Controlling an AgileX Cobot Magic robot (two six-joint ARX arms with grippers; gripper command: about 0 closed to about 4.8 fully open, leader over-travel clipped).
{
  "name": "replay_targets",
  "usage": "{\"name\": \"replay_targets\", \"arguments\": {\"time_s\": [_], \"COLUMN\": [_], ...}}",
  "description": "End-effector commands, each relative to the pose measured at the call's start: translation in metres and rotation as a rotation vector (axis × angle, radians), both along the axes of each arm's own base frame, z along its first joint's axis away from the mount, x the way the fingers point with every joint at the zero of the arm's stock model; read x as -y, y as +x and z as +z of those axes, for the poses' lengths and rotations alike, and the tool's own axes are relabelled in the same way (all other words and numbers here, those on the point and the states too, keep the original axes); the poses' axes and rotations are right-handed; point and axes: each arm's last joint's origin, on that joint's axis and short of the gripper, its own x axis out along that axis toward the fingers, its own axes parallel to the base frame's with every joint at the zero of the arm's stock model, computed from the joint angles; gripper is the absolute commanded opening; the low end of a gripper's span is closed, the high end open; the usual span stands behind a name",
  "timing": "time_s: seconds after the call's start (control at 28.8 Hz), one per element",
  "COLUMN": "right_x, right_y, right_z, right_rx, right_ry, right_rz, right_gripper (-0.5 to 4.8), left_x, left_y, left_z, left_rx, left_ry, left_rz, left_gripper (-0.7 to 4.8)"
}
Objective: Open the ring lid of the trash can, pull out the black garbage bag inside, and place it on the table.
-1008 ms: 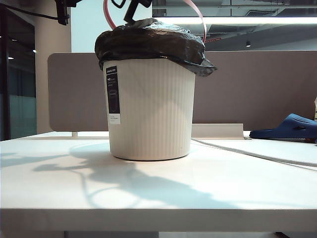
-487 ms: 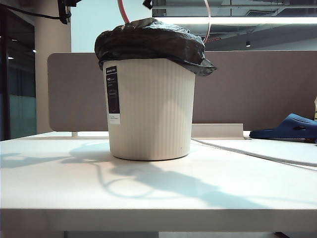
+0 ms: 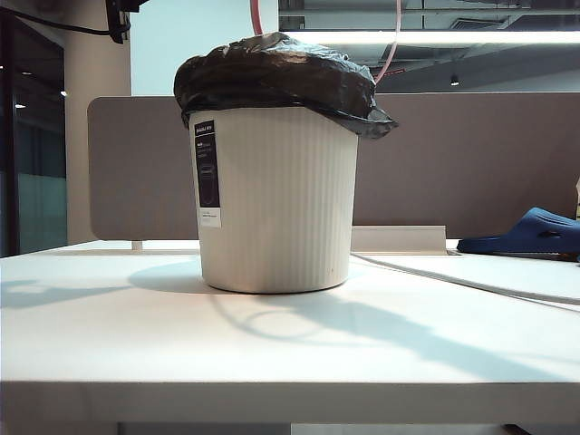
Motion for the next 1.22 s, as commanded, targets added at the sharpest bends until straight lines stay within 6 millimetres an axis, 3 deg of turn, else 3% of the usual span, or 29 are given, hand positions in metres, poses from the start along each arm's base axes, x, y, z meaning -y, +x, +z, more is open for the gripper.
{"name": "replay_targets", "arguments": {"time_s": [0.03, 0.83, 1.01, 1.22], "right_x": [0.010, 0.075, 0.082, 0.079], "right_y": [0.002, 0.028, 0.029, 0.007], "right_z": [0.008, 0.019, 0.019, 0.031], "right_rx": [0.016, 0.024, -0.003, -0.075], "right_ry": [0.037, 0.176, 0.239, 0.297], "right_rz": [-0.015, -0.163, -0.162, -0.122], "right_gripper": [-0.01, -0.01, -0.01, -0.01], "left_x": [0.000, 0.002, 0.001, -0.029], "left_y": [-0.002, -0.004, -0.004, 0.002], "left_z": [0.003, 0.002, 0.002, 0.001], "left_rx": [0.034, 0.062, 0.117, 0.149], "left_ry": [0.012, 0.054, 0.079, 0.116], "left_rz": [-0.023, -0.120, -0.111, -0.017], "left_gripper": [2.15, 2.15, 2.15, 2.15]}}
